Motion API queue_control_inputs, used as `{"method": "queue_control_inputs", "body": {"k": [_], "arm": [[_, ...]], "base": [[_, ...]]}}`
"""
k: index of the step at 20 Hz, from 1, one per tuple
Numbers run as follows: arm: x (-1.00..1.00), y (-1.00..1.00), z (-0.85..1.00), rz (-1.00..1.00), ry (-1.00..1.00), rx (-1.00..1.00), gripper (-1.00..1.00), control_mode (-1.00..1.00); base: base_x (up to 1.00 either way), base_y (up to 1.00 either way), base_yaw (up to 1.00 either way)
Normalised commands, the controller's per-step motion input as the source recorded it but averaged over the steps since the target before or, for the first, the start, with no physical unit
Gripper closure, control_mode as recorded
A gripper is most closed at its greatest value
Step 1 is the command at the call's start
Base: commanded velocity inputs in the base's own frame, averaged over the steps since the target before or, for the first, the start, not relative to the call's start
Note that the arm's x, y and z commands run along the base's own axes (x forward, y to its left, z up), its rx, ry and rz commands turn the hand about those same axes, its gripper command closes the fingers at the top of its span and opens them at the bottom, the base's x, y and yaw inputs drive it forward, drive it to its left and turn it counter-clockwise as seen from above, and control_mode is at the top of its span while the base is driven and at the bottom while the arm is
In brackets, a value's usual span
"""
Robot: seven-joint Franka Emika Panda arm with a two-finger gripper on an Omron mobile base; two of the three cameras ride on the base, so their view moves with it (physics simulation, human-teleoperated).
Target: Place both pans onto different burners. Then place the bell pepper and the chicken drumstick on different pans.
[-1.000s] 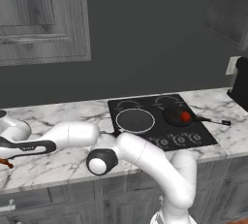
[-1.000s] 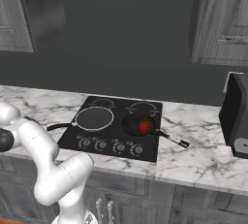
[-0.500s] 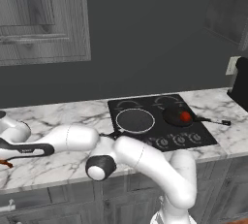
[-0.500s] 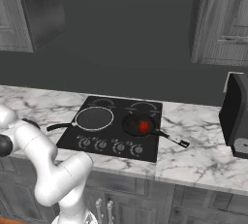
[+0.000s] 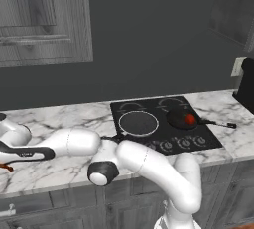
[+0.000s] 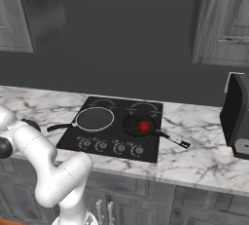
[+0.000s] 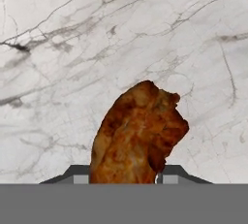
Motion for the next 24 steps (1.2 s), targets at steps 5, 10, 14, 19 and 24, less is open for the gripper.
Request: {"method": "queue_control_inputs", "body": {"k": [5,10,14,19,24], "arm": [[0.0,-0.31,0.28,0.0,0.06,0.09,1.0,-1.0],[0.0,-0.6,0.11,0.0,0.0,0.01,1.0,-1.0],[-0.02,-0.67,0.0,0.0,0.0,0.0,1.0,-1.0],[-0.09,-0.73,0.0,0.0,0.0,0.0,1.0,-1.0],[-0.15,-0.79,0.0,0.0,0.0,0.03,1.0,-1.0]], "base": [[0.0,0.0,0.0],[0.0,0.0,0.0],[0.0,0.0,0.0],[0.0,0.0,0.0],[0.0,0.0,0.0]]}}
